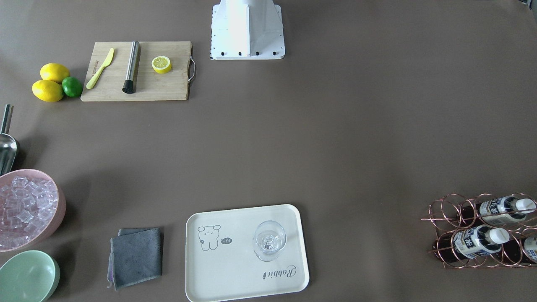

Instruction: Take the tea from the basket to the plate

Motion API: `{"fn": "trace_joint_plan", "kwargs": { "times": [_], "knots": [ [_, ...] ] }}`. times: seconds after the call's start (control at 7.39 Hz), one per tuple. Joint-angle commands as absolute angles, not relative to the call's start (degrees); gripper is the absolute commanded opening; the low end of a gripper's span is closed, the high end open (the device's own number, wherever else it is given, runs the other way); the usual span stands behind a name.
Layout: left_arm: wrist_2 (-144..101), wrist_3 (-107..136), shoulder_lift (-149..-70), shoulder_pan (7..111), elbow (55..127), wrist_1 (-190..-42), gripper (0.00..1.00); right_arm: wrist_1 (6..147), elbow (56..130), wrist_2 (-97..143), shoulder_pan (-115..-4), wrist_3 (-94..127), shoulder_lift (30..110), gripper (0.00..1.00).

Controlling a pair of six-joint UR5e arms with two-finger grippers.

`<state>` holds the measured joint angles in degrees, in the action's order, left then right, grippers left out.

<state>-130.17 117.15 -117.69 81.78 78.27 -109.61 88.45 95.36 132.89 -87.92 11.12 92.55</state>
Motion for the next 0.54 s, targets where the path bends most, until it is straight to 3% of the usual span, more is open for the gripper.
{"fn": "trace_joint_plan", "kwargs": {
  "times": [0.0, 0.14, 0.27, 0.41],
  "knots": [
    [-130.3, 117.9, -117.9, 81.5, 78.6, -109.6, 0.49, 88.4, 95.4, 132.9, -87.9, 11.1, 92.5, 1.00],
    [-130.3, 117.9, -117.8, 81.4, 78.8, -109.6, 0.30, 88.4, 95.4, 132.9, -87.9, 11.1, 92.5, 1.00],
    [-130.3, 117.9, -117.8, 81.4, 79.3, -109.3, 0.00, 88.4, 95.4, 132.9, -87.9, 11.1, 92.5, 1.00],
    [-130.5, 117.3, -117.5, 81.6, 80.3, -109.0, 0.00, 88.4, 95.4, 132.9, -87.9, 11.0, 92.5, 1.00]
  ]
}}
